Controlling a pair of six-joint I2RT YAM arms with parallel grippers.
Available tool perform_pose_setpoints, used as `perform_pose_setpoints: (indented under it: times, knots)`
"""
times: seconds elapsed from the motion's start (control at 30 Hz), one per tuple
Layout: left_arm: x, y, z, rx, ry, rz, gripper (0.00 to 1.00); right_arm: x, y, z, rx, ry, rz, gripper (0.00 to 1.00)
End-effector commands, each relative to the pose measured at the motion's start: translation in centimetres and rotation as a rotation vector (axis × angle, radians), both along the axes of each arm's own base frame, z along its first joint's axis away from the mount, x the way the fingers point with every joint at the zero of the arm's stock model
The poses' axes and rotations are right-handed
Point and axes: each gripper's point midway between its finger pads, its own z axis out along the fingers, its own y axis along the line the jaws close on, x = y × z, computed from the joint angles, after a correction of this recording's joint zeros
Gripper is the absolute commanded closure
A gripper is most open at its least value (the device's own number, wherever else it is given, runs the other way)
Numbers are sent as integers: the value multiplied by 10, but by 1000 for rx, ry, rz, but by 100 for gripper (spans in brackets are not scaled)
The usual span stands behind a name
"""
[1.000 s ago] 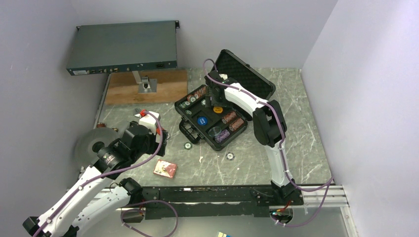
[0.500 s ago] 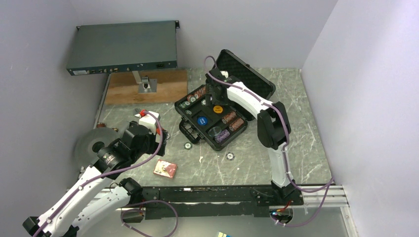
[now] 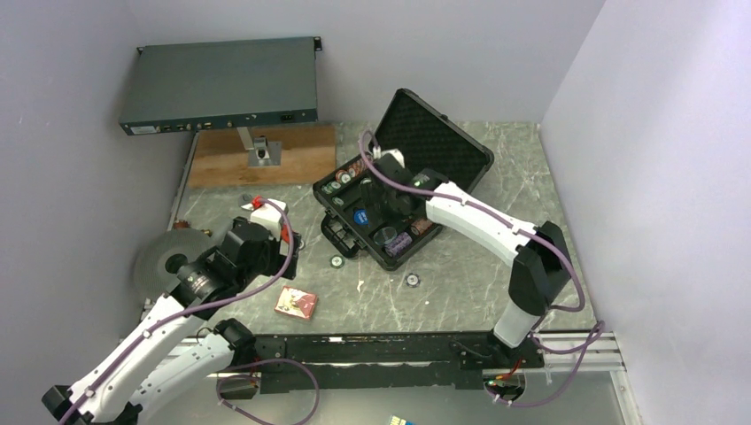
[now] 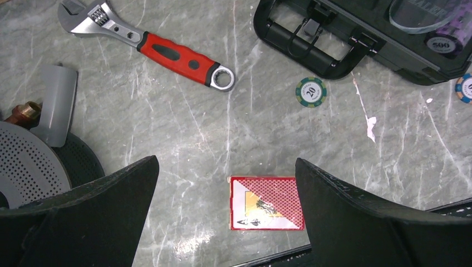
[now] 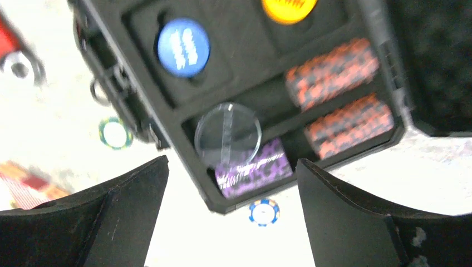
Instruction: Pack up texas hold em set
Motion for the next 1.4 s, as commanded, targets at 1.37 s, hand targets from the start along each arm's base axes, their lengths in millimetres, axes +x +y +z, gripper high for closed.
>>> perform_pose_setpoints:
  times: [1.37]
  knots:
    - [9,120,15,-49,-117,749,0,-194,214,-76,205,-208,1209,3]
